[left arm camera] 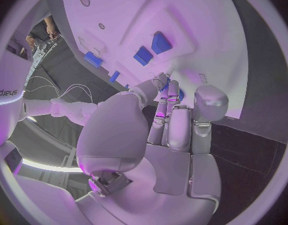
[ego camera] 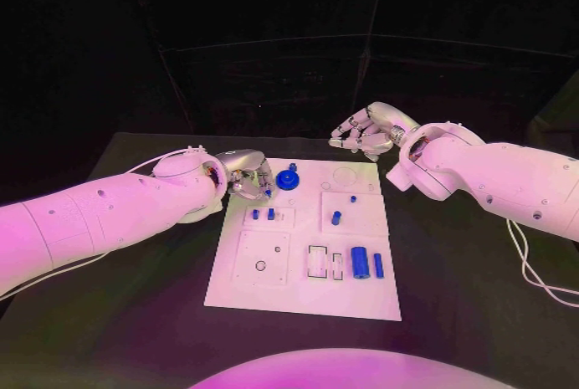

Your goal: Assemble the parts on the task board

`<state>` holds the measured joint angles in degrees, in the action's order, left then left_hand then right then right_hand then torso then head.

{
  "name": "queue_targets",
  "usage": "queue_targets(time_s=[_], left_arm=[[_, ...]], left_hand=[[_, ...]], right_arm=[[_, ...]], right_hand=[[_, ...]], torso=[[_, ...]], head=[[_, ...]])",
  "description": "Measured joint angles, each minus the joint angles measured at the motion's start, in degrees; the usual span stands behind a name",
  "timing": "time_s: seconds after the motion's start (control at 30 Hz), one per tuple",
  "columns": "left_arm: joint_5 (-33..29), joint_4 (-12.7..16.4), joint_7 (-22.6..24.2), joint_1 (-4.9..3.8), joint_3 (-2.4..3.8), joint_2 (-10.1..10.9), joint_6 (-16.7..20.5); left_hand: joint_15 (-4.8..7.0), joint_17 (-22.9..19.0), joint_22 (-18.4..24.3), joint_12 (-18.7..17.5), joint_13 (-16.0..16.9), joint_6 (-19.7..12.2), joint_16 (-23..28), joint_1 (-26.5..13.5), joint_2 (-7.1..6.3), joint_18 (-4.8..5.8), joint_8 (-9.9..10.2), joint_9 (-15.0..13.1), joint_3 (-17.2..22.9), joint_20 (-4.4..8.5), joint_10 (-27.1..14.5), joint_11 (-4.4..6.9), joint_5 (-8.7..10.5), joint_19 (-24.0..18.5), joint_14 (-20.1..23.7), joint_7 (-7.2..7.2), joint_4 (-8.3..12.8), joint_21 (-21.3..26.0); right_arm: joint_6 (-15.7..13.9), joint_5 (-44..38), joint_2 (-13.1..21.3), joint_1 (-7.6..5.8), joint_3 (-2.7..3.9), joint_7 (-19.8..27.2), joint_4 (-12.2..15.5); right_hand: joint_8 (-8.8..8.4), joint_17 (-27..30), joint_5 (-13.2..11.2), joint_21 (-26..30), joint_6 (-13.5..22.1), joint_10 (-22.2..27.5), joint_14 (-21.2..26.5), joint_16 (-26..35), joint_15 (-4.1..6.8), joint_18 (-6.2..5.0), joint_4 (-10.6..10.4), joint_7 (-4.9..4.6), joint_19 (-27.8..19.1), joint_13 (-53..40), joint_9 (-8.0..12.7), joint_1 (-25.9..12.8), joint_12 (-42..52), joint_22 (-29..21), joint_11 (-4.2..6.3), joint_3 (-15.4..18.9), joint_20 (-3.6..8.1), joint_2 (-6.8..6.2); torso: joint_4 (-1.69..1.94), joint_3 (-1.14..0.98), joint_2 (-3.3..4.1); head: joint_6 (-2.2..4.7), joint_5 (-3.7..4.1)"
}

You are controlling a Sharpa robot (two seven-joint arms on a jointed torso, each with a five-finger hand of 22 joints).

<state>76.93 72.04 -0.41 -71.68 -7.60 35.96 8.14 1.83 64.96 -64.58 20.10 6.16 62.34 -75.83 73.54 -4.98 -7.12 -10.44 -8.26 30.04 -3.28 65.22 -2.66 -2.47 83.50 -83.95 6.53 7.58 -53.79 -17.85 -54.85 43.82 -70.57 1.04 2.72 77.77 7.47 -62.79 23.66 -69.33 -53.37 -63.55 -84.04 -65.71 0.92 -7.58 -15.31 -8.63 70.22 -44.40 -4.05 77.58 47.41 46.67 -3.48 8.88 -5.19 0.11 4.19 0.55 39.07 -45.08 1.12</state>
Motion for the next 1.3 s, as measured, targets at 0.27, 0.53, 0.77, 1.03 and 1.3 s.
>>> queue_targets(time_s=[0.27, 0.53, 0.77, 1.03, 1.3], left_arm=[[0.0, -0.4, -0.2, 0.00, -0.01, -0.2, -0.9], [-0.1, -0.5, -0.9, 0.00, -0.01, -0.3, -2.0], [-0.1, -0.5, -1.6, -0.04, 0.04, -0.4, -2.4], [-0.1, -0.3, -2.1, -0.04, 0.05, -0.5, -2.7], [-0.1, -0.2, -2.4, -0.02, 0.01, -0.5, -3.1]], left_hand=[[0.00, 0.0, 0.0, 0.0, 0.0, 0.0, 0.0, 0.0, -0.01, 0.00, 0.0, 0.1, -0.2, 0.00, 0.0, 0.00, 0.00, 0.0, 0.0, 0.00, -0.2, 0.0], [0.00, 0.0, 0.0, -0.5, -0.1, 0.0, 0.0, 0.0, -0.02, 0.00, 0.0, 0.1, -0.2, 0.00, 0.0, 0.00, 0.00, 0.0, 0.0, 0.00, -0.2, 0.0], [0.00, 0.0, 0.0, -0.5, -0.2, 0.0, 0.0, 0.0, -0.02, 0.00, 0.2, 0.2, -0.2, 0.00, 0.0, 0.00, 0.00, 0.0, 0.0, 0.00, -0.2, 0.0], [0.00, 0.1, 0.0, -0.9, -0.3, 0.1, 0.0, -0.1, -0.19, 0.00, 0.4, 0.2, -0.3, 0.00, -0.1, -0.14, 0.00, 0.0, 0.0, 0.12, -0.3, 0.0], [0.00, -0.1, 0.0, -1.9, -0.7, -1.8, 0.0, -0.4, -0.40, 0.00, 2.2, 1.0, -0.5, -0.08, -1.3, -0.86, 0.00, -0.1, 0.0, 0.94, -0.5, 0.0]], right_arm=[[0.0, 0.0, 0.0, 0.00, 0.00, 0.0, 0.0], [0.0, 0.0, 0.0, 0.00, 0.00, 0.0, 0.1], [0.0, 0.0, 0.0, 0.00, 0.00, 0.0, 0.1], [0.0, 0.0, 0.1, 0.00, 0.00, 0.0, 0.1], [0.1, 0.0, 0.1, 0.00, 0.00, -0.2, 0.1]], right_hand=[[0.00, 0.0, 0.0, 0.0, 0.0, 0.0, 0.0, 0.0, 0.00, 0.00, 0.0, 0.00, 0.0, 0.0, 0.0, 0.0, 0.0, 0.0, 0.00, 0.0, 0.00, 0.00], [0.00, 0.0, 0.0, 0.0, 0.0, 0.0, 0.0, 0.0, 0.00, 0.00, 0.0, 0.00, 0.0, 0.0, 0.0, 0.0, 0.0, 0.0, 0.00, 0.0, 0.00, 0.00], [0.00, 0.0, 0.0, 0.0, 0.0, 0.0, 0.0, 0.0, 0.00, 0.00, 0.0, 0.00, 0.0, 0.0, 0.0, 0.0, 0.0, 0.0, 0.00, 0.0, 0.00, 0.00], [0.00, 0.0, 0.0, 0.0, 0.0, 0.0, 0.0, 0.0, 0.00, 0.00, 0.0, 0.00, 0.0, 0.0, 0.0, 0.0, 0.0, 0.0, 0.00, 0.0, 0.00, 0.00], [0.00, 0.0, 0.0, 0.0, 0.0, 0.0, 0.0, 0.0, 0.00, 0.00, 0.0, 0.00, 0.0, 0.0, 0.0, 0.0, 0.0, 0.0, 0.00, 0.0, 0.00, 0.01]], torso=[[0.00, 0.01, -0.01], [0.01, 0.02, -0.02], [0.01, 0.02, -0.02], [0.01, 0.02, -0.03], [0.03, 0.00, -0.03]], head=[[-0.08, 0.10], [-0.09, 0.11], [-0.18, 0.12], [-0.11, 0.15], [0.03, 0.26]])
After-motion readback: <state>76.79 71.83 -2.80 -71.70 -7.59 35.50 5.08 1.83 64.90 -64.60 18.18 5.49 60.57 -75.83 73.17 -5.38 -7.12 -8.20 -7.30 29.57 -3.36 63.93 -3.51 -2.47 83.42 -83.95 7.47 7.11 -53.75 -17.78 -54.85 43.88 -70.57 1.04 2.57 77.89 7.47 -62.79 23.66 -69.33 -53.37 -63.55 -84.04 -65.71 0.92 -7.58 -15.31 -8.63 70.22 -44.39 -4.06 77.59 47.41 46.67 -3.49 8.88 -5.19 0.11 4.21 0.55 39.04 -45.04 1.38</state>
